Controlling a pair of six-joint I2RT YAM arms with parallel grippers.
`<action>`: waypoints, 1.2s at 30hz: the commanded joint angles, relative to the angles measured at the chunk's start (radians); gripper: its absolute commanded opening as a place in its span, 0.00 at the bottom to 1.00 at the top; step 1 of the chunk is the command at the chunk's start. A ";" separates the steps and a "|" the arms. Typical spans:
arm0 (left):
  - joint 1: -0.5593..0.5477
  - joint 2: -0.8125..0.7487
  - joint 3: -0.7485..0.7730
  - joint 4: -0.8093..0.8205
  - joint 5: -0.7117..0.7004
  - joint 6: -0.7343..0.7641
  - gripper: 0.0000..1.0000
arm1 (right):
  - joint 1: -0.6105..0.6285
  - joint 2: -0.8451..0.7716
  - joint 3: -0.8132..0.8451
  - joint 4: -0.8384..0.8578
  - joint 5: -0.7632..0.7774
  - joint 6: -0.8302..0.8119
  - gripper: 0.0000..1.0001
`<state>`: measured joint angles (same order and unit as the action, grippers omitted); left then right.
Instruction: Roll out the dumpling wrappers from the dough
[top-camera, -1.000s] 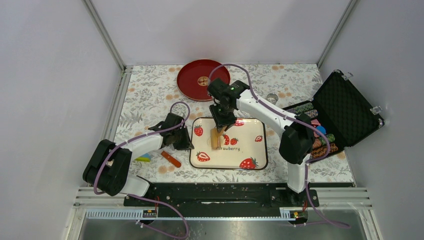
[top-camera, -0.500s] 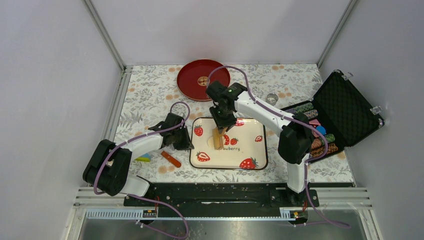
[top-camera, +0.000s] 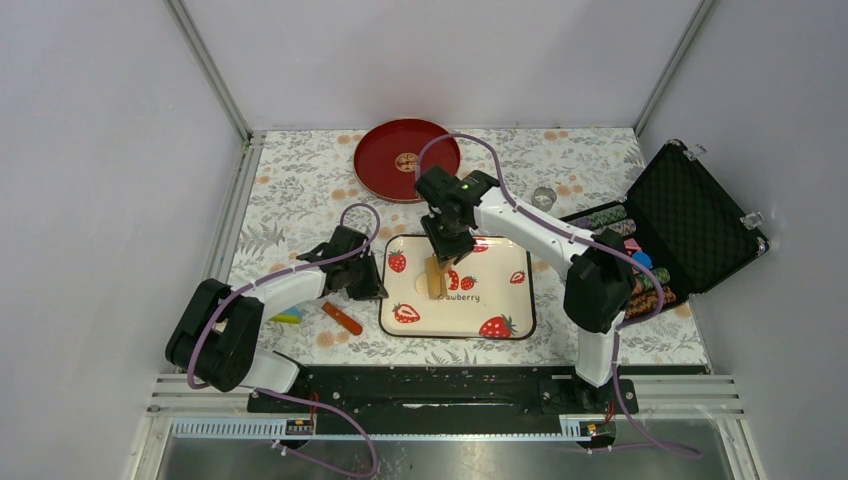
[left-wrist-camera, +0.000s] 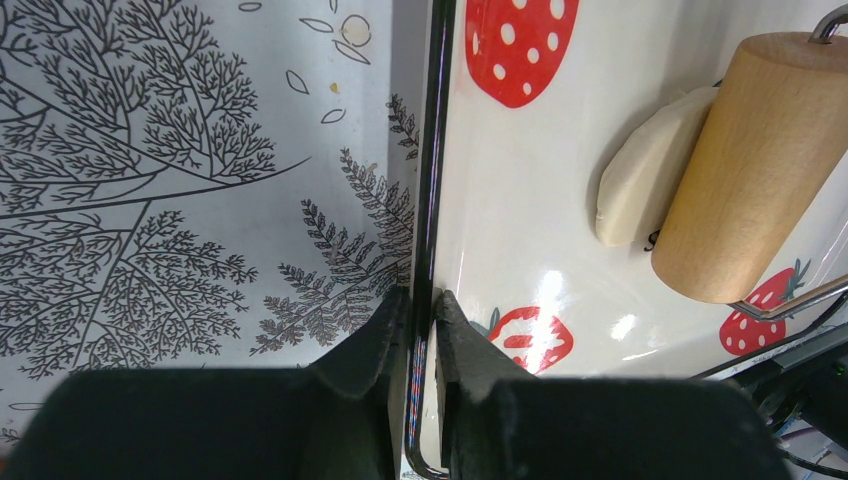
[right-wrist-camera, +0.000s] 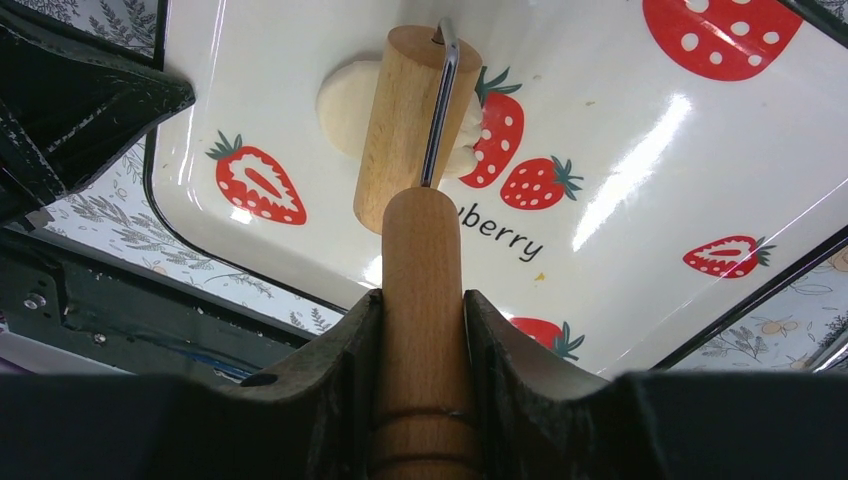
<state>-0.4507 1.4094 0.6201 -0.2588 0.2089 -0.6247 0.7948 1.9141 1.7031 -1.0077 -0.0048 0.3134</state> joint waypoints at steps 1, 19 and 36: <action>-0.008 0.032 -0.017 -0.029 -0.057 0.021 0.00 | -0.026 0.036 -0.106 -0.066 0.200 -0.048 0.00; -0.008 0.032 -0.014 -0.030 -0.059 0.020 0.00 | -0.097 -0.030 -0.273 -0.020 0.235 -0.065 0.00; -0.008 0.031 -0.016 -0.029 -0.059 0.020 0.00 | -0.133 -0.061 -0.379 -0.015 0.297 -0.060 0.00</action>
<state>-0.4507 1.4094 0.6201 -0.2588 0.2089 -0.6247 0.7147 1.7561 1.4452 -0.8242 -0.0731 0.3176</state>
